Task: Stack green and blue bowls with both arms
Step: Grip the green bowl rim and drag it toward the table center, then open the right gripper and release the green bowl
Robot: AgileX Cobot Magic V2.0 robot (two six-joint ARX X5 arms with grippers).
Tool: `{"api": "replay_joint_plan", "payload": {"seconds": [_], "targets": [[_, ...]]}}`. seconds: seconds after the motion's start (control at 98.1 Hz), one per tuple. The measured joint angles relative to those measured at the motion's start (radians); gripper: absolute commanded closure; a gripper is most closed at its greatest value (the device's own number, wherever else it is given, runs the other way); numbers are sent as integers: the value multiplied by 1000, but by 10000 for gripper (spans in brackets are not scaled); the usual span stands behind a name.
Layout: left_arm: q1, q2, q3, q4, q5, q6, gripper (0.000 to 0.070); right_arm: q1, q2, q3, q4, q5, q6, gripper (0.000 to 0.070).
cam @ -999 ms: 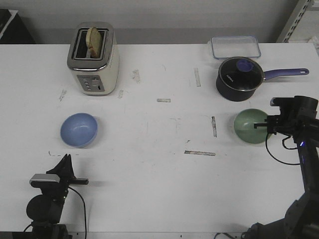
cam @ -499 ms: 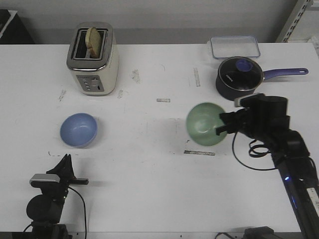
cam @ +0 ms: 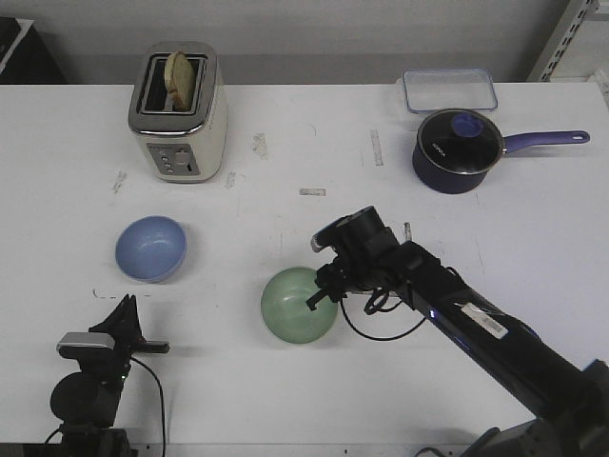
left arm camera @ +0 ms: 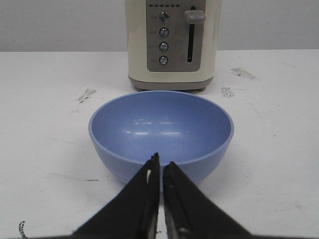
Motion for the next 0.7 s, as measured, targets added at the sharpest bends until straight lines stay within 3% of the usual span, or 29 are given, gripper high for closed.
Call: {"api": "replay_joint_plan", "payload": {"seconds": [0.51,0.571,0.683,0.703], "targets": [[0,0,0,1,3,0,699,8,131,0,56,31,-43,681],[0,0,0,1,3,0,699,8,131,0,56,24,-49,587],[0,0,0,1,3,0,699,8,131,0,56,2,-53,249],[0,0,0,1,3,0,699,8,131,0,56,-1,-53,218]]}}
